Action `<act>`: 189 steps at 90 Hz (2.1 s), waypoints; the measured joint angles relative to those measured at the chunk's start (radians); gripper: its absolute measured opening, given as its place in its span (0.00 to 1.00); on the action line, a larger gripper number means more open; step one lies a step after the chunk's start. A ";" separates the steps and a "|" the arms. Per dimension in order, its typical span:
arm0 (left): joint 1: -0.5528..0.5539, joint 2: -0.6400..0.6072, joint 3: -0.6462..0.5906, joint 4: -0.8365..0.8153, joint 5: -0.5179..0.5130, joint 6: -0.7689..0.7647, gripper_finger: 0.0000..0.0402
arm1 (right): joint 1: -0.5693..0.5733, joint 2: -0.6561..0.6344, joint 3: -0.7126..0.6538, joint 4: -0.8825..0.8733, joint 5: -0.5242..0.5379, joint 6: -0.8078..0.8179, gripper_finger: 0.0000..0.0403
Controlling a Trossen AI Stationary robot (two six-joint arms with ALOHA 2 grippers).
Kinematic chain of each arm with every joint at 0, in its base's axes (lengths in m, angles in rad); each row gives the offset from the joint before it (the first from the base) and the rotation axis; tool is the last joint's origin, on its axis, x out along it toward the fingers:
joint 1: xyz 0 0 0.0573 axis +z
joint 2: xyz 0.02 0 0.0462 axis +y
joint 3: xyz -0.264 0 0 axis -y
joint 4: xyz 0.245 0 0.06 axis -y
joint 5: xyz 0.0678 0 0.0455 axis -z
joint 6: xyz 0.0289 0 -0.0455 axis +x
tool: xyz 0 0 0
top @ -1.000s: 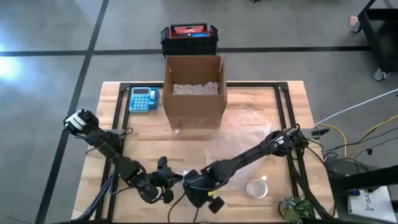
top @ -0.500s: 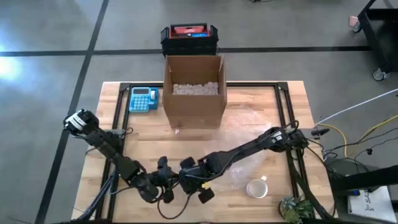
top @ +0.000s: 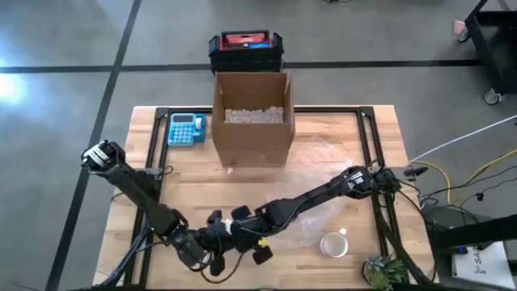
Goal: Wrap mug
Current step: Wrap the purple mug with transparent bubble wrap
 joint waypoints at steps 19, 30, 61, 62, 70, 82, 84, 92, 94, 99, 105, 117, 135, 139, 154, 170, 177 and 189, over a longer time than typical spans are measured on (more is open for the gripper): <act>0.012 0.074 -0.008 0.006 -0.023 -0.001 0.05 | 0.000 -0.006 0.005 -0.009 -0.003 0.014 0.00; 0.017 0.102 -0.008 0.014 -0.035 -0.005 0.05 | 0.008 -0.009 0.051 -0.089 -0.002 0.013 0.00; 0.019 0.102 -0.011 0.002 -0.028 0.000 0.05 | -0.008 -0.076 0.143 -0.213 0.035 -0.012 0.00; 0.019 0.102 -0.011 0.002 -0.028 0.000 0.05 | -0.009 -0.074 0.142 -0.211 0.038 -0.012 0.00; 0.019 0.101 -0.012 0.001 -0.027 0.000 0.05 | -0.017 -0.048 0.115 -0.146 0.038 -0.012 0.00; 0.019 0.100 -0.013 0.007 -0.021 0.000 0.05 | -0.016 -0.055 0.055 -0.078 0.039 -0.012 0.00; 0.019 0.100 -0.013 0.011 -0.021 0.000 0.05 | -0.016 -0.056 0.039 -0.067 0.039 -0.012 0.00; 0.018 0.097 -0.016 0.033 -0.021 0.001 0.05 | -0.024 -0.057 -0.033 -0.037 0.035 -0.002 0.00; 0.020 0.096 -0.016 0.040 -0.021 0.000 0.05 | -0.027 -0.056 -0.049 -0.030 0.034 0.003 0.00; 0.023 0.086 -0.016 0.049 -0.014 -0.001 0.05 | -0.034 -0.056 -0.091 -0.002 0.030 0.018 0.00; 0.022 0.075 -0.013 0.045 -0.022 0.001 0.05 | -0.042 -0.063 -0.141 0.029 0.028 0.029 0.00; 0.020 0.056 -0.004 0.049 -0.031 0.029 0.05 | -0.047 -0.064 -0.194 0.057 0.029 0.043 0.00; 0.023 0.062 -0.015 0.018 -0.045 -0.010 0.05 | -0.042 -0.064 -0.109 -0.019 0.032 0.043 0.00; 0.023 0.062 -0.015 -0.002 -0.043 -0.026 0.05 | -0.039 -0.061 -0.077 -0.043 0.037 0.042 0.00; 0.025 0.062 -0.017 -0.013 -0.045 -0.038 0.05 | -0.037 -0.069 0.029 -0.110 0.036 0.021 0.00; 0.025 0.062 -0.017 -0.014 -0.048 -0.038 0.05 | -0.031 -0.073 0.125 -0.206 0.023 0.024 0.00; 0.025 0.062 -0.018 -0.015 -0.048 -0.038 0.05 | -0.025 -0.073 0.137 -0.233 -0.010 0.038 0.00; 0.025 0.063 -0.019 -0.018 -0.048 -0.038 0.05 | -0.017 -0.071 0.121 -0.247 -0.031 0.048 0.00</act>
